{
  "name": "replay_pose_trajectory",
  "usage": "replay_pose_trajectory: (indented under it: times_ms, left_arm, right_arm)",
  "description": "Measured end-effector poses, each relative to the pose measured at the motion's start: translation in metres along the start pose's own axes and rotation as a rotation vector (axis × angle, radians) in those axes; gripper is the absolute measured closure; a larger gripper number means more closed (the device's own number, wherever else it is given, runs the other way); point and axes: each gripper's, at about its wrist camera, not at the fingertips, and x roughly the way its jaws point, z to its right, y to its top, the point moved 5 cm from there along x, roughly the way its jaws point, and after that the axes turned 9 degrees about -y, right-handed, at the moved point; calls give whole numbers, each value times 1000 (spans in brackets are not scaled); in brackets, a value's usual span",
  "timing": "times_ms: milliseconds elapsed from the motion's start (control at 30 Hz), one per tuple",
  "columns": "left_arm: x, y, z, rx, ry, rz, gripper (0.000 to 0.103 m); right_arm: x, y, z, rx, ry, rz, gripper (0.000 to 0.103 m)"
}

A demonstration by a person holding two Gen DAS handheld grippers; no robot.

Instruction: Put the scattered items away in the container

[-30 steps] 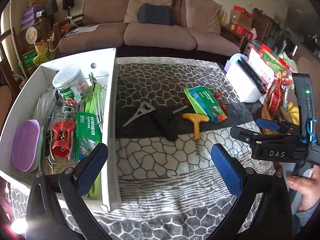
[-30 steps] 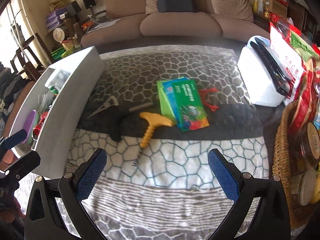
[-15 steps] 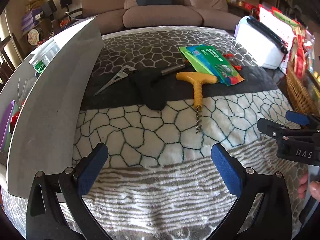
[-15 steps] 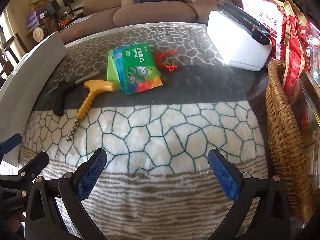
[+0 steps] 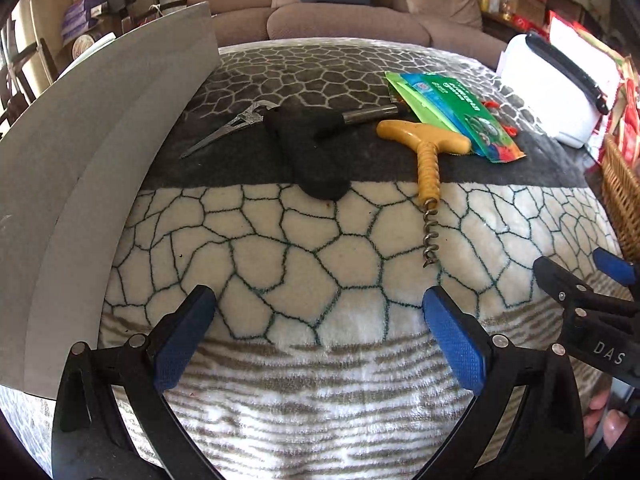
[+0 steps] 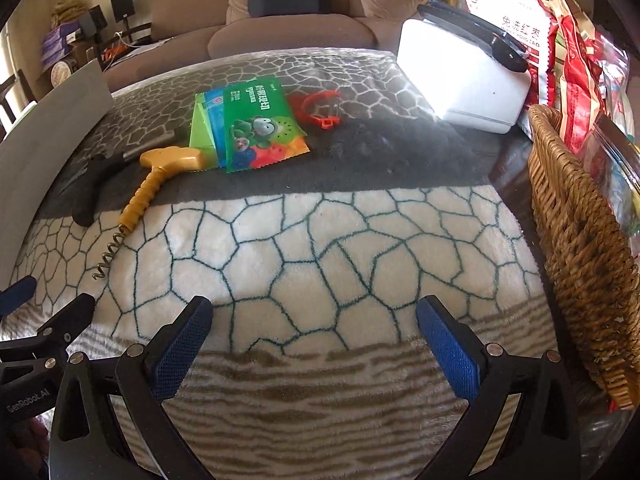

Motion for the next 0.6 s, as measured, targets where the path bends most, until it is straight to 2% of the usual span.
replay_pose_trajectory:
  times_ms: [600]
  left_arm:
    - [-1,1,-1,1,-7,2,0]
  right_arm:
    - [0,-1,0,0,0,-1,0]
